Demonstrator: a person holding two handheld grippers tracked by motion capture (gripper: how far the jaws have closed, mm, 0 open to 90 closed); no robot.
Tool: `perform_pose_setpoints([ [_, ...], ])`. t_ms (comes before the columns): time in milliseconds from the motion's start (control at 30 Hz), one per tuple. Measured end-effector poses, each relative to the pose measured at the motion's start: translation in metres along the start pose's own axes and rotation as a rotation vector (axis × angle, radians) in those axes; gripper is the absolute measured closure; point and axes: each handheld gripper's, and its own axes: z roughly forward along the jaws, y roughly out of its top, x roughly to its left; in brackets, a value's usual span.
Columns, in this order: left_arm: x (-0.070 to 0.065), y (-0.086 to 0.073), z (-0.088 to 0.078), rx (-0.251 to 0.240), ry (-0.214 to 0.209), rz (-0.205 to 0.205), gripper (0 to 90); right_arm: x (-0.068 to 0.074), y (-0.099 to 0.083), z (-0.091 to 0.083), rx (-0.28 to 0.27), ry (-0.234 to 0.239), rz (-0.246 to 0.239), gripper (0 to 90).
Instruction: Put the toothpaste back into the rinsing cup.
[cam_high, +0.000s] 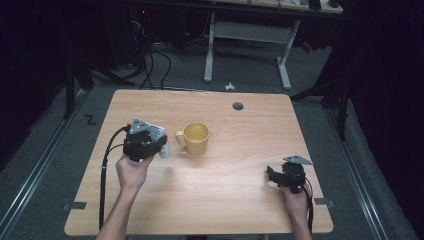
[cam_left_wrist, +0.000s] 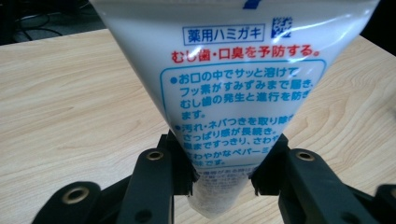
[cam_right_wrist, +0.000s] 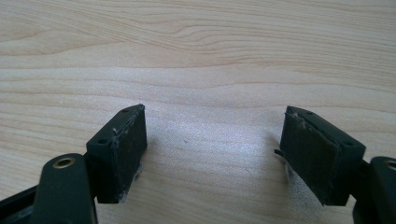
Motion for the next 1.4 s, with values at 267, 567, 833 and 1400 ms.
perform_pose_setpoints([
  [267, -0.006, 0.016, -0.001, -0.002, -0.025, 0.022, 66.1, 0.000, 0.000, 0.000, 0.000, 0.000, 0.000, 23.2],
  [567, -0.012, 0.031, 0.003, -0.003, -0.048, 0.041, 66.2, 0.000, 0.000, 0.000, 0.000, 0.000, 0.000, 23.2],
  [833, -0.019, 0.044, 0.005, -0.006, -0.070, 0.064, 66.3, 0.000, 0.000, 0.000, 0.000, 0.000, 0.000, 23.2],
  [1400, -0.032, 0.064, 0.016, -0.011, -0.088, 0.101, 66.4, 0.000, 0.000, 0.000, 0.000, 0.000, 0.001, 23.2],
])
